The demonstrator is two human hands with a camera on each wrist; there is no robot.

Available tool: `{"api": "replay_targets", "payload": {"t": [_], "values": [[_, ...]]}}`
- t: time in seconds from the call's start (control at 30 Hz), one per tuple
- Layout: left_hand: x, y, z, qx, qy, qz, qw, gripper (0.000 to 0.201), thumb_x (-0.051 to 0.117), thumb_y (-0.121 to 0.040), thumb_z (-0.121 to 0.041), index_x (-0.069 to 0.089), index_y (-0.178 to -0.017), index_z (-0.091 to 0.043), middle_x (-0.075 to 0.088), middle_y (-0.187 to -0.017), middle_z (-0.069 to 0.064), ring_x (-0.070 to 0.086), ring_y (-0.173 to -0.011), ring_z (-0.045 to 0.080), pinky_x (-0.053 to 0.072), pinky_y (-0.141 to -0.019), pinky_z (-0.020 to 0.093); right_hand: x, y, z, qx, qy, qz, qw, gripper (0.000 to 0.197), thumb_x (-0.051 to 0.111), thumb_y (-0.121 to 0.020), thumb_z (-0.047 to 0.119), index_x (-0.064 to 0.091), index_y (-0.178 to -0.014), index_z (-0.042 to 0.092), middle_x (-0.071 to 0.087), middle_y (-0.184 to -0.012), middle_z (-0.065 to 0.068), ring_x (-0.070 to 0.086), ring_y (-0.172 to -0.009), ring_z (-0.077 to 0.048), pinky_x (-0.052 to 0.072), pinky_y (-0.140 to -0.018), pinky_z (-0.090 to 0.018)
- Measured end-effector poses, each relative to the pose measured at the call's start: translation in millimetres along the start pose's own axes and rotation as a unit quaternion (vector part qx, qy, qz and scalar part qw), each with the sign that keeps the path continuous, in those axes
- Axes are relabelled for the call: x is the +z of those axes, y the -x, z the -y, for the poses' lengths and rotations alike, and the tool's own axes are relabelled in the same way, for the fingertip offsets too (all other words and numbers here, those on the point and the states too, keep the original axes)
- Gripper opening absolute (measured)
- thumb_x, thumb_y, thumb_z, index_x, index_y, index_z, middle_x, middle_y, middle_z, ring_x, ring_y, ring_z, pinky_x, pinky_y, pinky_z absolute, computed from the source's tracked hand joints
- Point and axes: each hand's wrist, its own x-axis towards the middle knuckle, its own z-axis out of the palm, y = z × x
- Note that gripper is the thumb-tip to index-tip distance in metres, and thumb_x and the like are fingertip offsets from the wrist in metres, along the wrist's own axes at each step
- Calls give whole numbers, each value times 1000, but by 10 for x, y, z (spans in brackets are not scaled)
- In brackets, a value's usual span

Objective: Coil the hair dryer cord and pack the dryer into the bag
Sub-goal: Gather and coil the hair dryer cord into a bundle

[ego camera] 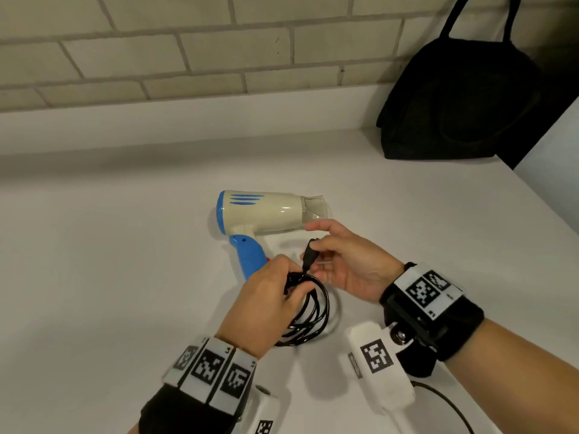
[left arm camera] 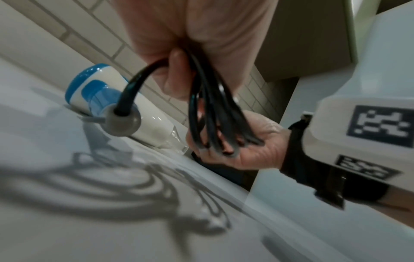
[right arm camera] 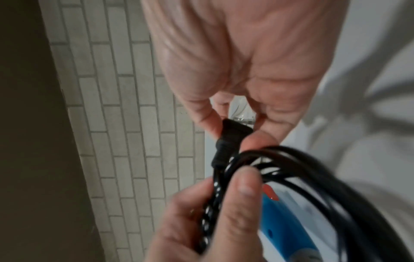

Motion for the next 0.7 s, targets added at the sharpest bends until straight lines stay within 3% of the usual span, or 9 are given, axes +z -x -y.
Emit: {"api": "replay_targets", "payload": {"t": [0.07, 0.17, 0.2, 0.33, 0.47, 0.53, 0.57, 0.63, 0.7], "values": [[-10, -33, 13, -5, 13, -24, 1000, 30, 61, -81, -24, 33, -76, -34, 49, -69, -14, 52, -61, -4, 40, -60, 6, -4, -8, -75, 12, 25, -9, 1000, 16, 46, -90, 10, 57, -99, 19, 57, -76, -5, 53, -61, -14, 49, -56, -23], [-44, -42, -22, 3, 43, 13, 999, 36, 62, -81, -17, 32, -80, -37, 50, -75, -16, 52, -70, -17, 38, -65, 0, -6, 7, -220, 39, 31, 27, 998, 26, 44, -93, 21, 56, -112, 8, 58, -95, -13, 55, -80, -24, 54, -66, -29], [-44, -43, -37, 8, 60, 32, 998, 37, 62, -81, -15, 34, -83, -39, 52, -77, -17, 51, -74, -19, 36, -66, -2, 3, 15, -248, 51, 27, 40, 998, 30, 44, -93, 24, 57, -112, 5, 59, -96, -15, 57, -79, -24, 55, -65, -30], [-26, -75, 0, 18, 81, 28, 996, 36, 64, -79, -18, 44, -97, -43, 57, -81, -17, 53, -86, -11, 35, -74, -1, 63, 65, -276, 82, 56, 66, 993, 32, 43, -93, 27, 64, -83, 5, 64, -59, -6, 60, -49, -11, 52, -48, -20], [1, -98, 84, 32, 27, 5, 999, 27, 61, -81, -21, 60, -108, -18, 46, -93, -16, 48, -91, -7, 30, -81, -2, 51, 110, -285, 92, 84, 104, 987, 44, 33, -93, 38, 66, -82, 12, 67, -63, -3, 63, -58, -11, 49, -49, -21], [12, -95, 100, 32, 12, 16, 999, 24, 61, -81, -22, 60, -102, -12, 48, -93, -11, 49, -88, -2, 32, -79, 0, 32, 148, -260, 102, 99, 135, 981, 53, 27, -91, 49, 67, -80, 15, 68, -71, -2, 64, -67, -12, 53, -59, -25], [10, -93, 106, 25, 4, 14, 1000, 22, 60, -82, -23, 60, -101, -11, 52, -91, -7, 52, -85, 2, 35, -77, 2, 35, 172, -250, 97, 119, 147, 977, 48, 33, -88, 51, 67, -82, 18, 68, -77, -2, 66, -75, -14, 55, -68, -29], [-1, -101, 130, -4, -2, -7, 1000, 22, 58, -83, -23, 60, -100, -9, 58, -83, -6, 56, -78, 6, 39, -69, 5, 69, 223, -239, 57, 175, 146, 972, 25, 55, -77, 39, 66, -88, 21, 67, -88, -3, 65, -90, -19, 54, -84, -36], [-17, -107, 143, -31, 2, -31, 999, 21, 58, -83, -25, 60, -96, -9, 56, -71, -10, 55, -68, 1, 41, -64, 6, 112, 235, -243, -14, 226, 97, 969, 20, 62, -72, 16, 61, -92, 21, 63, -90, -4, 62, -87, -18, 52, -82, -34]]}}
